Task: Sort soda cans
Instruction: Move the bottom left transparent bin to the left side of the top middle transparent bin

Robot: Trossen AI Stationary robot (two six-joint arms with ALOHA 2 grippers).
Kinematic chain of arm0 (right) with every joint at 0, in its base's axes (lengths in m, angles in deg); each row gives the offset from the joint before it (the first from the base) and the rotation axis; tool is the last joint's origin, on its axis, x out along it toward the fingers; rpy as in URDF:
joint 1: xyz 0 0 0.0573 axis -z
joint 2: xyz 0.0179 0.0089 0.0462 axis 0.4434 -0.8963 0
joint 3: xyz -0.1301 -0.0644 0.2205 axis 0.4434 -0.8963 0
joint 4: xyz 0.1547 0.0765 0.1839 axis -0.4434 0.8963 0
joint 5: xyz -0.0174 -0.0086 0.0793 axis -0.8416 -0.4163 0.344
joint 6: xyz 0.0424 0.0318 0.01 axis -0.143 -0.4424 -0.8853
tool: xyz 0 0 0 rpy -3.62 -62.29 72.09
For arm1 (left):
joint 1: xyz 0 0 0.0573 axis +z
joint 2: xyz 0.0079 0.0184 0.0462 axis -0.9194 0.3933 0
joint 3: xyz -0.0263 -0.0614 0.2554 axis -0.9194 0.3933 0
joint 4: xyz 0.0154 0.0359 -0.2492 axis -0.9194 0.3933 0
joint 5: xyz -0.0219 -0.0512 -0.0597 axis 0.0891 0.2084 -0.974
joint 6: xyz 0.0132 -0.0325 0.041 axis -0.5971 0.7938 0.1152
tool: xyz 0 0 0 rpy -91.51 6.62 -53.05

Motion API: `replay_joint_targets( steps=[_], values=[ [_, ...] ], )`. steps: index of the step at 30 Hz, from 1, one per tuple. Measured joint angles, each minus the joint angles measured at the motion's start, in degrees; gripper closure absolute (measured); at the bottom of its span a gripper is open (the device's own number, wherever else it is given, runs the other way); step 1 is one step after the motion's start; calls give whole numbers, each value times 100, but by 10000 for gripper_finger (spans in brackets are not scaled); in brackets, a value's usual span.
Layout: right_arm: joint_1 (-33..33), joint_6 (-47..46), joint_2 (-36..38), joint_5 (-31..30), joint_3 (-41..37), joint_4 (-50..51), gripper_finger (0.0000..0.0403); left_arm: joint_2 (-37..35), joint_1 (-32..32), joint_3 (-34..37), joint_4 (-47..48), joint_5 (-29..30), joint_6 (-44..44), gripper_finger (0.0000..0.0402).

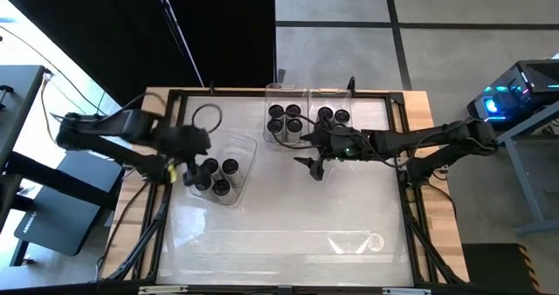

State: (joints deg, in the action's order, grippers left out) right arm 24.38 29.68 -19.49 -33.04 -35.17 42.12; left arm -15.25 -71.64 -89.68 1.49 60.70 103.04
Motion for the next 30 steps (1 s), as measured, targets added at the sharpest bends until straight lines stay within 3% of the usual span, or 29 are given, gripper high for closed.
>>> replay_joint_targets(
  steps=[8, 11, 16, 23, 30],
  values=[
    [-214, -54, -2, -7, 0, 0, 69, -78, -3202, 3, -270, 2729, 2396, 100],
    [-395, -61, -4, -16, 0, 0, 69, 290, -4268, 3, -345, 3264, 3166, 117],
    [-789, -176, -4, -719, 0, 0, 69, 1284, -5228, 3, -449, 3291, 4061, 150],
    [-1354, -314, -4, -1311, 0, -1, 69, 2641, -5761, 3, -443, 2653, 5312, 220],
    [-1901, -362, -4, -1939, 0, -2, 69, 3695, -6150, 5, -71, 2717, 6941, 313]
  ],
)
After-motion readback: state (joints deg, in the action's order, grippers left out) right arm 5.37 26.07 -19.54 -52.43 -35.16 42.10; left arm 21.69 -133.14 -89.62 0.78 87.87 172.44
